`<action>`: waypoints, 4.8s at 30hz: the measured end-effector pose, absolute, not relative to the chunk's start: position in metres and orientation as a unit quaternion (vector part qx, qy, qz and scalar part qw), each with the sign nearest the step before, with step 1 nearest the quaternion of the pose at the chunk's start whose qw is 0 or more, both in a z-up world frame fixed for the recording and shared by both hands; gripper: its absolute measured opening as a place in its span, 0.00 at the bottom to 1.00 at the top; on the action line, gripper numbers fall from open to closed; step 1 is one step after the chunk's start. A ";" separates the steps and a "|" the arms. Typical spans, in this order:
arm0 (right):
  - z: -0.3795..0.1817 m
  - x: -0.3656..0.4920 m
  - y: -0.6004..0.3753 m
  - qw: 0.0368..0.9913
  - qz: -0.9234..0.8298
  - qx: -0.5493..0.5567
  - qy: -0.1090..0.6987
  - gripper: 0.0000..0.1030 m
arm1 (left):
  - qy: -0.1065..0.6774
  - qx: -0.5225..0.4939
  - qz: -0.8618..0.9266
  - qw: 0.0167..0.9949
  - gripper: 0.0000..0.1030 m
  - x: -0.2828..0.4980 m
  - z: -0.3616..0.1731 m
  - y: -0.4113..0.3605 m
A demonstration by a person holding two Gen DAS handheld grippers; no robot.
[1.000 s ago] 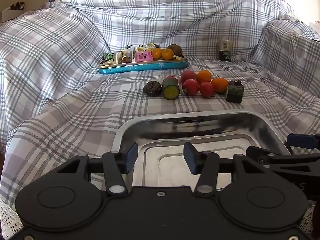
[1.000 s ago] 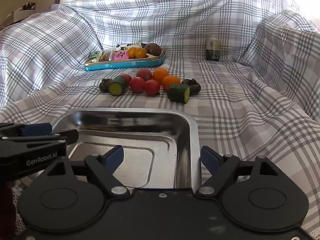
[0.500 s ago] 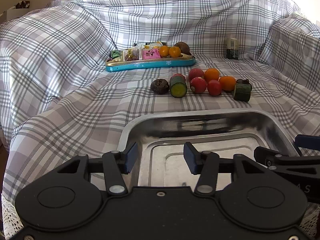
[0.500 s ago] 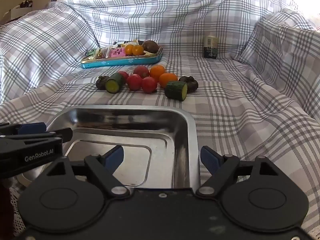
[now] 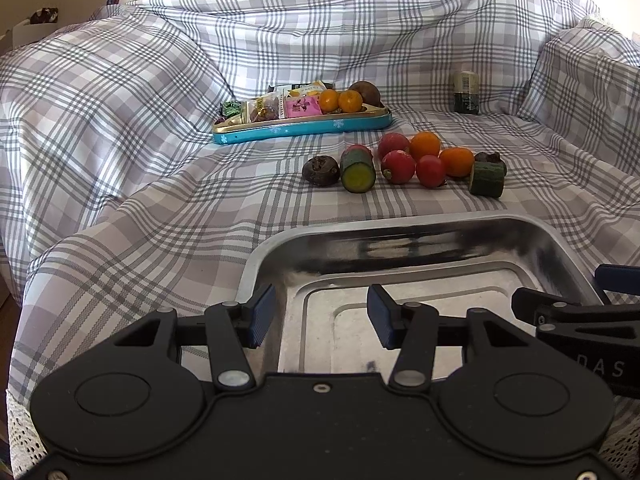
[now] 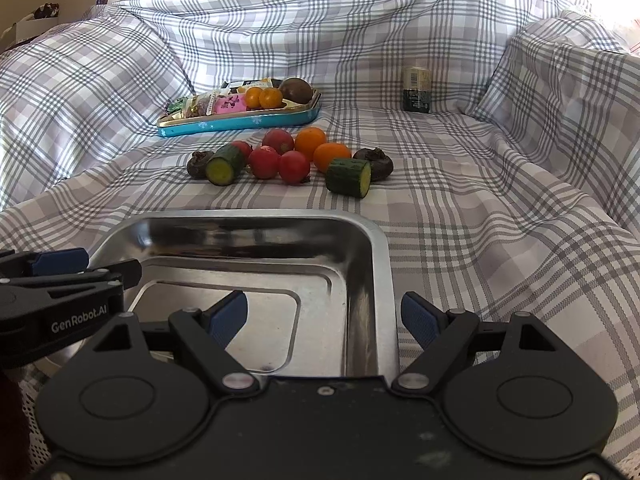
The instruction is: Organize fruits
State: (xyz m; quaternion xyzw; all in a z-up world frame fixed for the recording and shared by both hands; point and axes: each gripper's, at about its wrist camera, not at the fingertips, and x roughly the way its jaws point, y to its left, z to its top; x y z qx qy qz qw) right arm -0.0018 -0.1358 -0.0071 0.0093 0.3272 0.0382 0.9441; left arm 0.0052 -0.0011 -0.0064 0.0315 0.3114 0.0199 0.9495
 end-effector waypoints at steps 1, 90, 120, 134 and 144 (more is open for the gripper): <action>-0.007 -0.002 -0.136 0.944 0.038 0.009 0.327 0.84 | 0.311 0.032 0.020 0.950 0.55 0.005 -0.007 -0.001; -0.002 -0.008 -0.127 0.956 -0.006 -0.016 0.293 0.84 | 0.279 0.039 0.049 0.958 0.55 0.002 0.002 -0.006; 0.012 0.091 -0.142 0.962 -0.005 -0.031 0.271 0.79 | 0.278 0.022 0.018 0.960 0.53 0.101 0.039 0.007; -0.005 0.130 -0.141 0.958 0.028 -0.031 0.285 0.73 | 0.294 0.062 -0.018 0.954 0.53 0.150 0.011 -0.013; -0.014 0.147 -0.144 0.945 0.027 0.004 0.326 0.63 | 0.328 0.071 -0.038 0.941 0.53 0.165 -0.003 -0.020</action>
